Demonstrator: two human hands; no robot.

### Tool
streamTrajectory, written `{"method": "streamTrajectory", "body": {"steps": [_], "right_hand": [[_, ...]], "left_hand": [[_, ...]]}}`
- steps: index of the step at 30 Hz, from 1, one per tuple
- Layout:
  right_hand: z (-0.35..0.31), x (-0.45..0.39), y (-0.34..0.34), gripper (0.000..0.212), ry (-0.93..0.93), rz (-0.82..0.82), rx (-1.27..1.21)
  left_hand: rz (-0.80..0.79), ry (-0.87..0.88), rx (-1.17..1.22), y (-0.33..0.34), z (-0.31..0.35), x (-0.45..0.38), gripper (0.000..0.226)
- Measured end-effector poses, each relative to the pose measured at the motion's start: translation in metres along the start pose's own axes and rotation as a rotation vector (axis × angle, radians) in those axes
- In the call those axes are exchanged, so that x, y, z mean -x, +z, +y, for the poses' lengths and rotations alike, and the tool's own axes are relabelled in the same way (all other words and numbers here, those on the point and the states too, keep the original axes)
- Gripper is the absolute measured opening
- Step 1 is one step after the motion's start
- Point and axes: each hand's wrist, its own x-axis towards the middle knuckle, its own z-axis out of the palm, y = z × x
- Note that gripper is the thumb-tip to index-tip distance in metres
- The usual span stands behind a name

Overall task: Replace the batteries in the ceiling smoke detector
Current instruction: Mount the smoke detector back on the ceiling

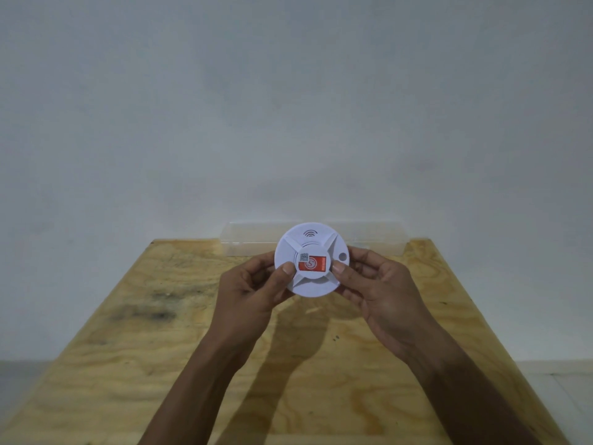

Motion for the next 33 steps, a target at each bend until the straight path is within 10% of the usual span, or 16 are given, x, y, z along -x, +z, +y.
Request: {"method": "streamTrajectory", "body": {"steps": [33], "right_hand": [[-0.047,-0.113,0.021,0.038,0.092,0.037,0.167]], "left_hand": [[0.058,-0.166,-0.169,0.002,0.044,-0.116,0.034]]}}
